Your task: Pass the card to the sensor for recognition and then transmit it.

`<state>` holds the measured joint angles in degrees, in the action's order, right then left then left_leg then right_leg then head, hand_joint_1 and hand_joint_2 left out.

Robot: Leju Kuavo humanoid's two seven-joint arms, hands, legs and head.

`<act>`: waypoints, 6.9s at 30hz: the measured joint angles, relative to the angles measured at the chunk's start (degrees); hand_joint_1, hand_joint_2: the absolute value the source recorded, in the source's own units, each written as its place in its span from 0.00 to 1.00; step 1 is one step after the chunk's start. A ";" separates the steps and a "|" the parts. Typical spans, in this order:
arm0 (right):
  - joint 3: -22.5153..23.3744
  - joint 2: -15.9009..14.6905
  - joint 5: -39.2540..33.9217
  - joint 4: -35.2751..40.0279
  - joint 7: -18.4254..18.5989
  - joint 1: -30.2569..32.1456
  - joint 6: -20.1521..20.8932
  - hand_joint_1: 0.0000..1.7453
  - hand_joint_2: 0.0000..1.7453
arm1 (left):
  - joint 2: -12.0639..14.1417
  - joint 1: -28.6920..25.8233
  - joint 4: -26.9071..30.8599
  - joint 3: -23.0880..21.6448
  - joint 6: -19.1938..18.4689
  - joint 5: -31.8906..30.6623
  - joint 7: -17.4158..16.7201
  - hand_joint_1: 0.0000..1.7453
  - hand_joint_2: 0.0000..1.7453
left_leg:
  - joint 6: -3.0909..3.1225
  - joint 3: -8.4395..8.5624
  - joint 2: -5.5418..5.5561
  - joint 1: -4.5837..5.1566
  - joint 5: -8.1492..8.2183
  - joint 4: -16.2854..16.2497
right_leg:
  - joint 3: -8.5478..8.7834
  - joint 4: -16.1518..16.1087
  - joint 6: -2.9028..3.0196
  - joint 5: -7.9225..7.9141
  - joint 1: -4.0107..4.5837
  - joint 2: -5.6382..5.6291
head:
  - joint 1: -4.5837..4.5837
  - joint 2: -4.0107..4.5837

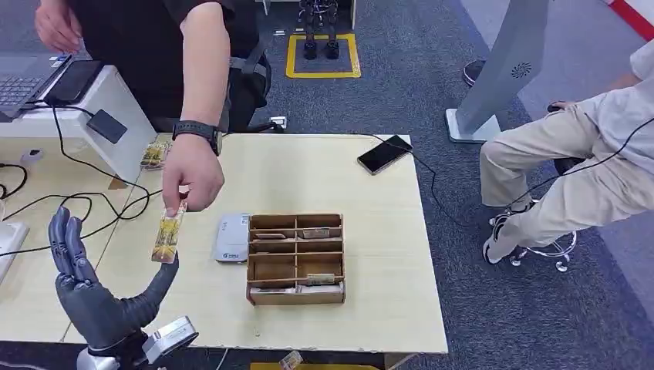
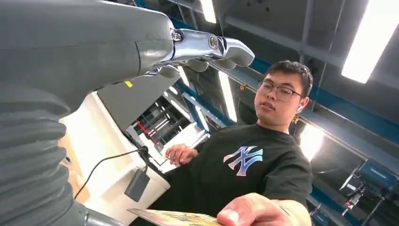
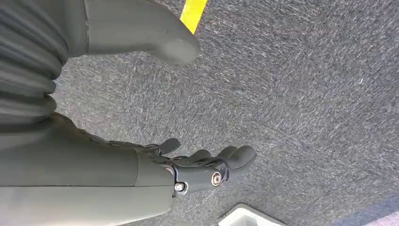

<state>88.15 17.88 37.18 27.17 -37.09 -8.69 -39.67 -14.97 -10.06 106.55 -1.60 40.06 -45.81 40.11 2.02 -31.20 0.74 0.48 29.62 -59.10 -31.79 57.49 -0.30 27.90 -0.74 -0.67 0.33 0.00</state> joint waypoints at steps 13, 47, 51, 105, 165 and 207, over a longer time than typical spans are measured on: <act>0.00 -0.02 0.63 -0.13 -0.07 0.00 0.00 0.00 1.00 | 0.00 0.04 0.00 0.02 0.00 -1.03 0.00 1.00 1.00 | 0.00 0.00 0.00 0.00 0.00 0.00 | 0.00 0.00 0.00 0.00 0.00 0.00 | 0.00 0.00; 0.00 -0.11 3.45 -0.26 0.52 0.00 0.00 0.00 1.00 | -0.07 -0.18 3.06 3.30 0.02 -11.36 -4.11 1.00 1.00 | 0.00 0.00 -0.04 0.00 0.00 0.00 | -0.05 0.00 0.00 0.00 0.00 -0.04 | 0.00 0.00; 0.00 -0.11 3.50 -0.26 0.52 0.00 0.00 0.00 1.00 | -0.07 -0.16 3.26 3.34 0.02 -12.37 -4.72 1.00 1.00 | 0.00 0.01 -0.04 0.00 0.00 0.00 | -0.05 0.00 0.00 0.00 0.00 -0.04 | 0.00 0.00; -0.02 -1.09 7.02 -2.54 -0.85 -0.36 0.00 0.00 1.00 | 0.24 4.47 -6.76 5.20 0.02 -25.79 -13.68 1.00 1.00 | 0.00 0.00 -0.09 0.00 0.00 0.00 | -0.10 0.00 0.00 -0.01 0.00 -0.13 | 0.00 0.00; -0.65 -4.22 3.37 -8.46 -2.29 -0.97 0.00 0.00 1.00 | 3.52 18.15 -39.56 1.62 0.07 -36.61 -36.61 1.00 1.00 | 0.00 -0.03 -0.15 0.00 0.00 0.00 | -0.11 0.01 0.01 -0.02 0.00 -0.22 | -0.02 0.00; -5.05 -4.83 -0.59 -8.76 -1.88 -0.79 0.13 0.00 1.00 | 5.81 22.56 -58.12 -2.16 -0.42 -32.39 -41.40 1.00 1.00 | -0.01 0.45 -0.07 0.00 -0.01 0.02 | 0.49 0.01 0.00 -0.01 0.00 -0.07 | -0.02 0.00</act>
<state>83.10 13.05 36.59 18.40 -38.97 -9.48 -39.54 -9.16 12.50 48.43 -3.76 39.65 -78.20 -1.29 2.01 -30.75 0.67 0.49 29.62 -59.08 -31.30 57.49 -0.29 27.88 -0.74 -0.74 0.31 0.00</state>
